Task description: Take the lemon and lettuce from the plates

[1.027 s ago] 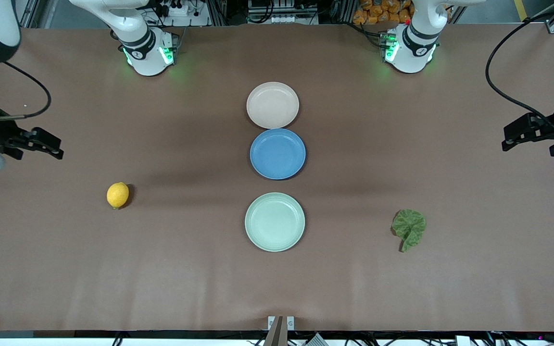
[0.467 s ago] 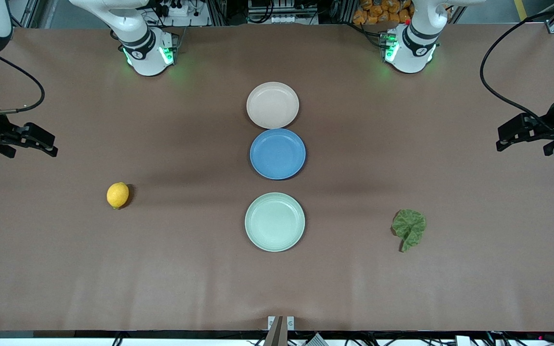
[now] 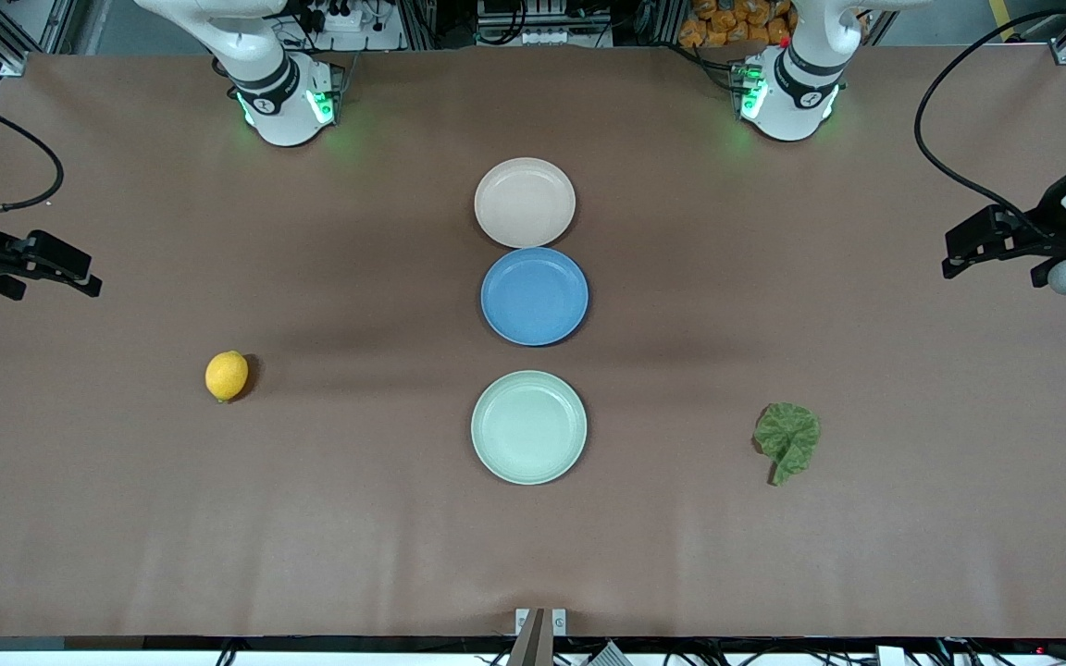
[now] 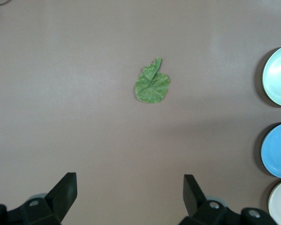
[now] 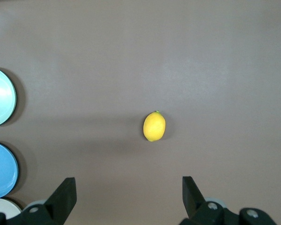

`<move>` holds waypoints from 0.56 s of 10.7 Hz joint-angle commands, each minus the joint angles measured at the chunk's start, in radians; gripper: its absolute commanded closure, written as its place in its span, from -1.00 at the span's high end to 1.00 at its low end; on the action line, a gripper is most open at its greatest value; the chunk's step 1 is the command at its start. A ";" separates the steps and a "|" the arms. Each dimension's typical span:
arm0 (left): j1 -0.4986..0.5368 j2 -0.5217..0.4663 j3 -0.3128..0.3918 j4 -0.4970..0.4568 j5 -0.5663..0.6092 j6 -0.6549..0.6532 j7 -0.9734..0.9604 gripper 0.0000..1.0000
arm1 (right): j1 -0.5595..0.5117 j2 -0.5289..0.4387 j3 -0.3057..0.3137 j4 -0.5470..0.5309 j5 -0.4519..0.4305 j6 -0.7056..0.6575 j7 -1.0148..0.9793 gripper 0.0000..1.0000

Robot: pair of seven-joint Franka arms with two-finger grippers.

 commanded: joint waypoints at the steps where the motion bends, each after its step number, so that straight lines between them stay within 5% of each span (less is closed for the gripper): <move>1: 0.058 -0.047 -0.063 -0.076 -0.022 0.019 -0.022 1.00 | -0.014 -0.003 0.009 0.017 0.010 -0.048 -0.016 1.00; 6: 0.114 -0.091 -0.142 -0.157 -0.022 0.055 -0.051 1.00 | -0.011 -0.003 0.013 0.031 -0.016 -0.054 -0.016 1.00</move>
